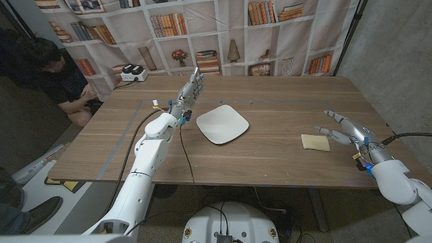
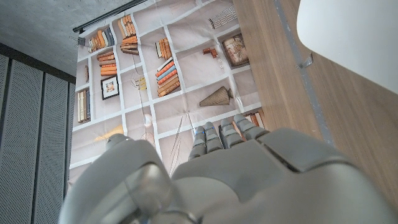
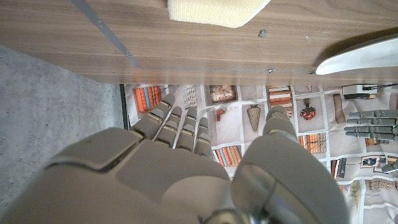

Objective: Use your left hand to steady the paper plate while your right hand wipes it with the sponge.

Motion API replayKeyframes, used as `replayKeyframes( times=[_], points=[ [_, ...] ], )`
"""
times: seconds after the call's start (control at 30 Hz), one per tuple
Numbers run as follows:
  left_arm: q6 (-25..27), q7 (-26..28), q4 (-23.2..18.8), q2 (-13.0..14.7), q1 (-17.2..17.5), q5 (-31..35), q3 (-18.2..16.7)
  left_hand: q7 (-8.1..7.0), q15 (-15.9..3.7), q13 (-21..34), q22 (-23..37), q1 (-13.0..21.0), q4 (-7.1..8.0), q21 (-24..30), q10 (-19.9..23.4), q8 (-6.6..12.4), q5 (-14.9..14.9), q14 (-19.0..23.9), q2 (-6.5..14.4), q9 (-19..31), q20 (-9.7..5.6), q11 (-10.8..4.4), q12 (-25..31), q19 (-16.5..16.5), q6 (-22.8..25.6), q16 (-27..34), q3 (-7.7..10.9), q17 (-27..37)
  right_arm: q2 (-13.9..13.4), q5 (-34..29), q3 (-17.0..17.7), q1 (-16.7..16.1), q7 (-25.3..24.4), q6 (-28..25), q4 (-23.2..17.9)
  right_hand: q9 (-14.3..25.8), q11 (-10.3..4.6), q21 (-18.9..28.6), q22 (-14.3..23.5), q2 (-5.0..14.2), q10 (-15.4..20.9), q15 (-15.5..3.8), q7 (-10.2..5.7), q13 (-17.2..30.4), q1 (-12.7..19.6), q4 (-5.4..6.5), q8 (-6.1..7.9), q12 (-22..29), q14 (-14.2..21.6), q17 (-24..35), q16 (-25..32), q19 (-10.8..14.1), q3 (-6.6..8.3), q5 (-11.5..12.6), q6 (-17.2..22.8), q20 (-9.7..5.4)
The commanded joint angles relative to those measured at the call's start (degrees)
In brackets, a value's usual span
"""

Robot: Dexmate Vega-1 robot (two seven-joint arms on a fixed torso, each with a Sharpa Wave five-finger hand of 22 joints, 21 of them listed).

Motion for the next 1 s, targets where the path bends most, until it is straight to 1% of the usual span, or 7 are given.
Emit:
replayKeyframes(
  times=[0.03,0.13,0.4,0.53,0.73,0.9,1.0],
  points=[
    [1.78,0.65,-2.91,0.36,0.94,0.29,0.01,0.12,-0.22,0.12,0.05,-0.04,0.08,-0.04,0.26,-0.4,-0.22,-0.08,0.15,0.31,-1.6,0.08,-0.02,-0.51,0.5,-0.13,-0.31,0.22,-3.13,-1.53,-1.21,-0.75,2.37,-4.24,-1.46,0.03,1.06,-0.22,0.1,-0.13,-0.41,0.04,0.92,0.16,1.03,0.02,-0.24,-0.25,-0.7,0.07,-0.37,-0.5,0.59,0.25,-0.51,-1.7],
    [2.37,1.21,-4.1,0.4,1.28,0.56,-0.02,0.1,-0.19,0.13,0.05,-0.02,0.11,-0.06,0.22,-0.43,-0.25,-0.08,0.23,0.31,-1.56,0.09,-0.06,-0.54,0.47,-0.13,-0.31,0.22,-4.11,-1.55,-1.32,-0.72,3.34,-4.85,-1.4,0.0,1.39,-0.24,0.1,-0.22,-0.55,0.18,1.04,0.14,1.28,0.0,-0.25,-0.3,-1.0,0.06,-0.42,-0.62,0.64,0.23,-0.67,-1.74],
    [2.82,2.33,-5.96,0.22,2.48,1.01,-0.04,0.13,-0.17,0.13,0.05,0.05,0.15,-0.1,0.26,-0.46,-0.32,-0.04,0.38,0.31,-1.56,0.12,-0.11,-0.58,0.56,-0.14,-0.31,0.21,-7.82,-2.0,-1.83,-0.1,7.36,-7.03,-0.96,-0.04,1.13,-0.31,0.09,-0.23,-1.0,0.18,0.89,0.11,1.96,-0.04,-0.12,-0.45,-1.41,0.05,-0.41,-0.99,0.86,0.21,-0.65,-1.77],
    [2.72,2.76,-5.24,-0.25,2.5,0.75,-0.28,0.1,-0.11,0.13,0.05,0.11,0.17,-0.19,0.19,-0.5,-0.37,-0.08,0.47,0.31,-1.43,0.12,-0.18,-0.77,0.53,-0.16,-0.31,0.21,-9.46,-1.95,-1.99,0.13,8.7,-7.07,-0.54,-0.05,1.29,-0.32,0.09,-0.07,-1.05,0.2,0.89,0.1,2.4,-0.06,-0.08,-0.45,-1.59,0.04,-0.39,-1.11,1.07,0.19,-0.67,-1.83],
    [1.58,2.14,-4.16,-0.07,2.05,0.95,0.0,0.11,-0.1,0.13,0.05,0.22,0.19,-0.29,0.0,-0.56,-0.43,-0.26,0.6,0.32,-1.38,0.03,-0.29,-0.98,0.49,-0.24,-0.3,0.2,-10.89,-2.86,-2.43,-0.23,9.72,-8.37,-0.66,-0.06,1.27,-0.33,0.07,0.01,-1.21,0.25,0.81,0.09,3.17,-0.13,0.06,-0.47,-1.9,0.03,-0.36,-1.31,1.37,0.16,-0.54,-1.89],
    [0.99,1.93,-3.27,-0.11,1.27,1.06,0.22,-0.03,-0.01,0.14,0.06,0.37,0.18,-0.36,-0.46,-0.83,-0.5,-0.56,0.74,0.32,-1.37,0.15,-0.5,-1.15,-0.12,-0.35,-0.26,0.2,-11.58,-3.28,-2.45,-1.09,10.6,-9.62,-1.31,-0.05,1.83,-0.24,0.06,0.34,-1.06,0.44,1.7,0.08,4.17,-0.15,0.33,-0.36,-1.83,0.03,-0.17,-1.31,1.86,0.07,-0.01,-1.8],
    [0.38,1.72,-2.4,-0.38,0.7,0.8,0.25,-0.02,0.0,0.14,0.06,0.42,0.18,-0.42,-0.56,-0.96,-0.52,-0.64,0.79,0.32,-1.37,0.11,-0.55,-1.28,-0.45,-0.37,-0.25,0.2,-11.83,-3.52,-2.54,-1.58,11.24,-10.75,-1.79,-0.06,1.82,-0.19,0.06,0.65,-1.06,0.68,1.98,0.08,4.67,-0.15,0.33,-0.34,-1.79,0.04,-0.11,-1.25,2.17,-0.01,-0.04,-1.71]
  ],
)
